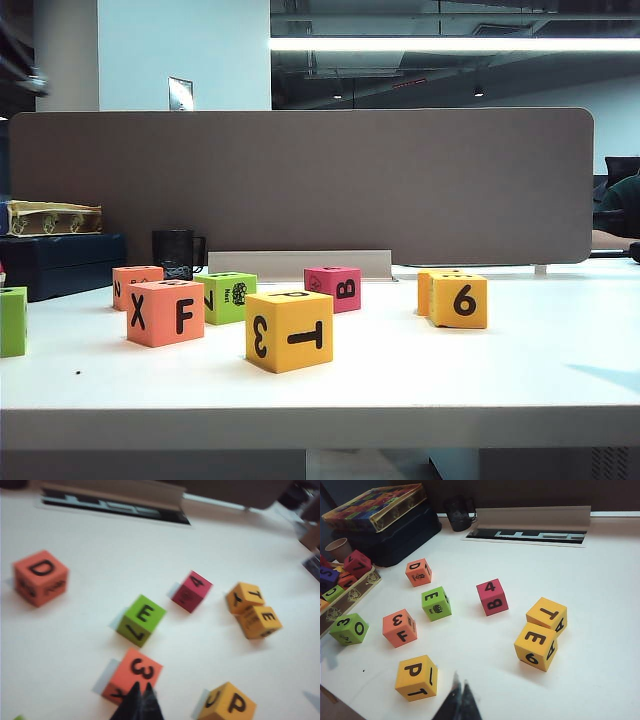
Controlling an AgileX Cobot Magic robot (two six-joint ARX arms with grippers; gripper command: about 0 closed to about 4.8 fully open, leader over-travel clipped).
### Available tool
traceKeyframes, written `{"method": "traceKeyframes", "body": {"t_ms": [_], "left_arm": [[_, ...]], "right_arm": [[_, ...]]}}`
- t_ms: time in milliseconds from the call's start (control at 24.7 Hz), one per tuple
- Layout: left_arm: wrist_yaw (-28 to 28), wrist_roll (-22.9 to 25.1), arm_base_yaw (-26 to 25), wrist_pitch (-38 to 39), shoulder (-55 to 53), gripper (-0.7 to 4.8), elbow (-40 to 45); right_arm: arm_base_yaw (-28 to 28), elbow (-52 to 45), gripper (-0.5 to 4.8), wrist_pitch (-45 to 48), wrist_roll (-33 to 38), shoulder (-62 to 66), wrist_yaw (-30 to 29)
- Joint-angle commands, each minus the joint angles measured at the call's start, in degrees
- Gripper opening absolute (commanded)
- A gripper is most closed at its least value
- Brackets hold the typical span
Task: Select the appropriate blocks from the scattered letter blocks on the table and arrange them in a row to spell out "DEEP".
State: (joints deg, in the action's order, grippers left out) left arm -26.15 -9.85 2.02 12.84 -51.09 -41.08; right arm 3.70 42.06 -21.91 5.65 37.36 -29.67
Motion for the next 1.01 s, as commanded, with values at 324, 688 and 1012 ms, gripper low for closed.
{"method": "traceKeyframes", "body": {"t_ms": [324, 688, 1012], "left_arm": [[3.5, 5.4, 13.7, -0.1, -8.9, -0.06, -3.6], [7.1, 8.7, 25.5, 2.7, -18.7, -0.06, -8.0], [9.0, 11.7, 30.2, 14.4, -28.7, -0.03, -19.5]], "right_arm": [[1.0, 0.3, -0.02, 0.6, -0.4, 0.0, 1.5], [1.3, 0.3, -0.02, -3.4, -3.0, 0.0, 1.6], [1.3, 0.3, -0.02, -7.8, -3.0, 0.0, 1.5]]}}
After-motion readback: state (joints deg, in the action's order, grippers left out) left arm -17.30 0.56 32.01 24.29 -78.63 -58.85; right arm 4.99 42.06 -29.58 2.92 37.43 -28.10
